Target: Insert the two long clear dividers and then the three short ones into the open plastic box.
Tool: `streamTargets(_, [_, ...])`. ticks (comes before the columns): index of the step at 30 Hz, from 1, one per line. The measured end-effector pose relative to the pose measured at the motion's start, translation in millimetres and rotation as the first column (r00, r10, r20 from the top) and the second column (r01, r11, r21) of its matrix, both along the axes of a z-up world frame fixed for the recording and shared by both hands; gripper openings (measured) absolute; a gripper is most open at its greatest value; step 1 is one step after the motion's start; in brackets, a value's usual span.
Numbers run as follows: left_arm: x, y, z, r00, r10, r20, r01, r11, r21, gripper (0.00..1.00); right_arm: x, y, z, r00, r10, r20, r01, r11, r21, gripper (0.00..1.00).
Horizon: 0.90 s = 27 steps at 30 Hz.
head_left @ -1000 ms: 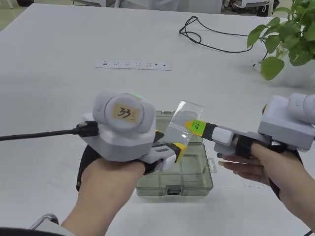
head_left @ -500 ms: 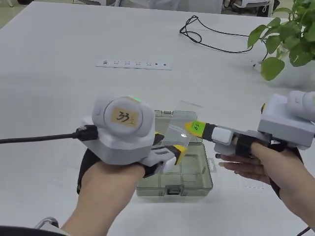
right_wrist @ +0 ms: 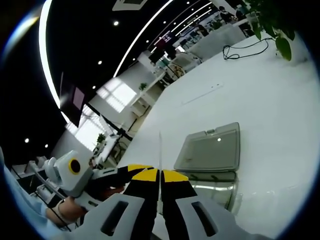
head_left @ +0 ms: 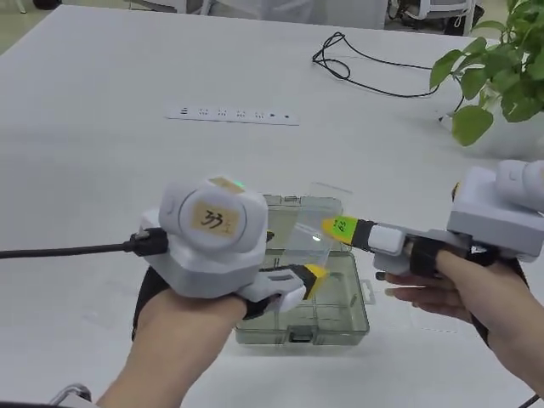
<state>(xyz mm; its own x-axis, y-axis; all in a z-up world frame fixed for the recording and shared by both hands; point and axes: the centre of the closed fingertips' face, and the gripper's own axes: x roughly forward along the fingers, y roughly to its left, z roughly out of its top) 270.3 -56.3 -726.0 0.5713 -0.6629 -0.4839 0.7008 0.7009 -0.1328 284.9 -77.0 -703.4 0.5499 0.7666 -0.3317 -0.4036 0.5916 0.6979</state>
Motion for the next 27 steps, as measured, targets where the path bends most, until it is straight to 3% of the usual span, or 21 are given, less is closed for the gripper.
streamTargets(7, [-0.7, 7.2, -4.2, 1.000, -0.025, 0.015, 0.024, 0.999, 0.024, 0.84, -1.3, 0.3, -2.2, 1.000, 0.007, -0.014, -0.007, 1.000, -0.008, 0.02])
streamTargets(11, [-2.4, 13.0, -10.1, 1.000, -0.030, 0.005, 0.030, 0.999, 0.033, 0.99, -2.1, -0.4, -4.5, 0.999, 0.012, -0.031, -0.012, 1.000, -0.015, 0.02])
streamTargets(22, [-5.7, 39.5, -24.3, 1.000, 0.011, -0.017, -0.010, 0.998, 0.059, 1.00, 2.2, -7.5, -12.4, 0.996, 0.024, -0.089, -0.031, 0.997, -0.077, 0.02])
streamTargets(27, [-9.2, 53.3, -30.1, 1.000, 0.009, 0.003, -0.010, 0.996, 0.086, 1.00, 2.4, -11.8, -19.0, 0.989, 0.034, -0.146, -0.054, 0.989, -0.140, 0.02])
